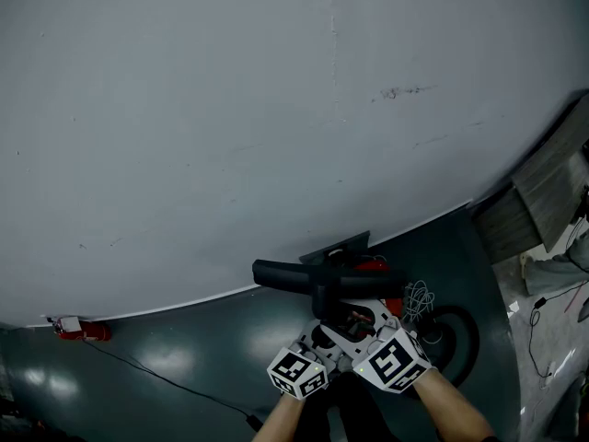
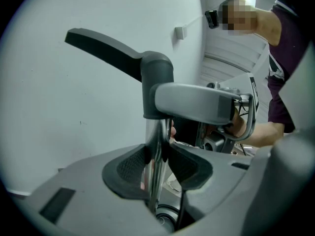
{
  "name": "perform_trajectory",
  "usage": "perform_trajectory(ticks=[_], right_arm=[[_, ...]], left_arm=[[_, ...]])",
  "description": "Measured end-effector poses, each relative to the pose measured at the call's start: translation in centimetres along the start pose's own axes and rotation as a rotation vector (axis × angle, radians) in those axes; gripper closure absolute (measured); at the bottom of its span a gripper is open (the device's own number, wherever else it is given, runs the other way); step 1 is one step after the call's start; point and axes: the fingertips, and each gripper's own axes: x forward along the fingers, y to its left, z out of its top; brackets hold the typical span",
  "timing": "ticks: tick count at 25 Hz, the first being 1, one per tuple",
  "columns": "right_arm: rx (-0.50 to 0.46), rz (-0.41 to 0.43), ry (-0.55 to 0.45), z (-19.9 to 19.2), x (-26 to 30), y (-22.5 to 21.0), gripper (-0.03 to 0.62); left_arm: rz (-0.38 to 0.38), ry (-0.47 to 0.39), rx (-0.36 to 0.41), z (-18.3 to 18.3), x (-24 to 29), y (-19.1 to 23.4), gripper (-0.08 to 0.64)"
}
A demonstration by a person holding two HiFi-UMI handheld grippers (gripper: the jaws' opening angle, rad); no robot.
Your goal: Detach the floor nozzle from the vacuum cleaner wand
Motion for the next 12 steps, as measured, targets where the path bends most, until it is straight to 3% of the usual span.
perform_trajectory(ticks=[2,6,12], right_arm=[[-0.006,-0.013,-0.018,-0.06,-0.04,0.06,0.411],[0.115,0.017,-0.069,0.45,0.09,-0.4,0.411],[0.106,0.011,-0.094,0.67,-0.09,-0.52,0.414]], left_arm=[[-0.001,0.005,0.004,0.01,-0.04,-0.01,0.414],[0.003,0.007,0.01,0.05,0.13,0.05,0.414],[-0.002,0.012,0.018,0.21,0.2,-0.02,0.414]])
